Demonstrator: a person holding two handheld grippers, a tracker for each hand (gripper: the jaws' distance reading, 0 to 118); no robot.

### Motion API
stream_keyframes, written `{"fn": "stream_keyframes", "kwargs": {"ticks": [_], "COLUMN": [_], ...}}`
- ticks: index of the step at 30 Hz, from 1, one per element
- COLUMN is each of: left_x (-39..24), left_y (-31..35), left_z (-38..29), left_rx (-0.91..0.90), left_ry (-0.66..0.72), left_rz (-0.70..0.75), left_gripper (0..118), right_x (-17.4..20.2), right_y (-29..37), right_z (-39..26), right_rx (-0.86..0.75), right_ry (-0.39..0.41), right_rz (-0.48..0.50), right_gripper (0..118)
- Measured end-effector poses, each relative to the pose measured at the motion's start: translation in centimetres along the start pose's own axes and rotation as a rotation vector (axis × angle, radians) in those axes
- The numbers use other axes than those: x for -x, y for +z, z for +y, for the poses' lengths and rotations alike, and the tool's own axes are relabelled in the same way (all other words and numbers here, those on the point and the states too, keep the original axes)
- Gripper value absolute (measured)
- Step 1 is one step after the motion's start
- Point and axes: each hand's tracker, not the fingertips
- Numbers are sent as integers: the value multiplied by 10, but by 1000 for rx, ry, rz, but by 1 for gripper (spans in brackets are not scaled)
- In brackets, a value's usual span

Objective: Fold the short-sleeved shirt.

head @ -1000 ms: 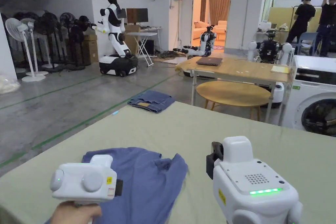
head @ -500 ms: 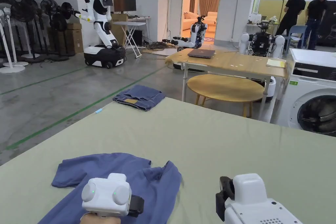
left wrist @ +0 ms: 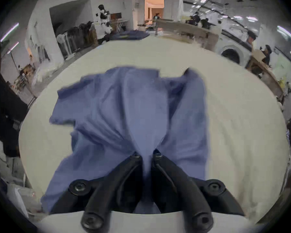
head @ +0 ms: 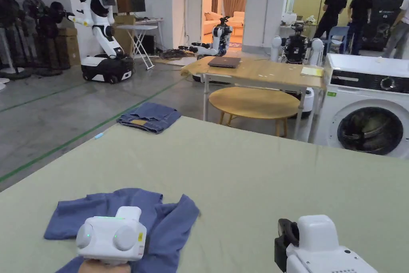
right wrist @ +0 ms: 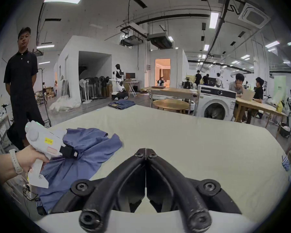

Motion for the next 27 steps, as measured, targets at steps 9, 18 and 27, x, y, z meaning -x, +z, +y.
{"fn": "stream_keyframes", "kwargs": {"ticks": [9, 18, 27], "left_x": [-207, -425, -505], "left_y": [71, 107, 21], "left_z": [34, -7, -81], "left_rx": [-165, -164, 49], "left_ry": [-223, -485, -635], "left_rz": [-348, -677, -471], "left_gripper": [1, 1, 1], "right_x": [-105, -217, -272], "right_y": [106, 210, 248], "right_z": [13, 2, -27], "right_rx": [-60, -78, -43], "right_ry": [-54, -124, -181], "right_rz": [-223, -487, -593], "right_gripper": [0, 0, 0]}}
